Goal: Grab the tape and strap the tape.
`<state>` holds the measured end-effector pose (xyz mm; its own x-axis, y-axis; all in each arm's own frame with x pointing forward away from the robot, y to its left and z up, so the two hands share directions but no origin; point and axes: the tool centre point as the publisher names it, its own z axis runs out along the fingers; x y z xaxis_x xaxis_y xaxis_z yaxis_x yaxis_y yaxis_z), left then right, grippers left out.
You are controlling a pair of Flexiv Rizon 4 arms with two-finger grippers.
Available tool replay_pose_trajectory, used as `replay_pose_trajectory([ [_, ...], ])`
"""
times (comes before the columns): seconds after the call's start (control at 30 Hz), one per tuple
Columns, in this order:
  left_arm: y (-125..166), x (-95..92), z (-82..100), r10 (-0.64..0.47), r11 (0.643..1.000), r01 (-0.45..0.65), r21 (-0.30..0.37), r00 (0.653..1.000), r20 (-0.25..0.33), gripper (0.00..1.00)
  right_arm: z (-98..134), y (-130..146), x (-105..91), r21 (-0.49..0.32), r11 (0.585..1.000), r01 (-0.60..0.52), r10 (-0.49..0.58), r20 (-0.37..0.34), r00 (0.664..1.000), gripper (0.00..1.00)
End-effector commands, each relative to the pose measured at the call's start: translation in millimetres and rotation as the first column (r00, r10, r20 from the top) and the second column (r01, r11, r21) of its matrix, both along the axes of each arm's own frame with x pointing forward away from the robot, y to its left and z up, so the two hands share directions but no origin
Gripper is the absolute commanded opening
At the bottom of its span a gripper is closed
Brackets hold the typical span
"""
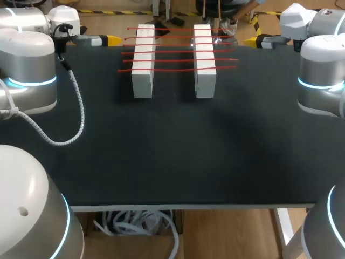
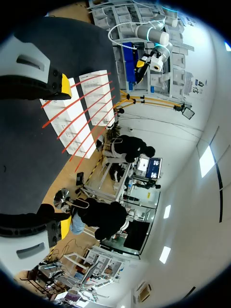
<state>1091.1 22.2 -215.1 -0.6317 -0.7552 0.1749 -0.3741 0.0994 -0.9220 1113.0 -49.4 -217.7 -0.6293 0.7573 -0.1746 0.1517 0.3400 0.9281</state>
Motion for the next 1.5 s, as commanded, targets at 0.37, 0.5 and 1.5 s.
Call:
replay_pose_trajectory([
  [0.37,0,-0.3,-1.9,0.002,1.000,-0.002,-0.003,1.000,0.007,1.00,0,0,0.6,-0.002,1.000,-0.001,0.001,-0.003,1.000,1.00],
  [0.5,0,-0.3,-1.9,0.002,1.000,-0.002,-0.003,1.000,0.007,1.00,0,0,0.6,-0.002,1.000,-0.001,0.001,-0.003,1.000,1.00],
  [1.5,-1,-38.3,-17.7,-0.519,0.855,0.504,0.124,0.815,0.259,1.00,0,0,0.6,-0.002,1.000,-0.001,0.001,-0.003,1.000,1.00],
])
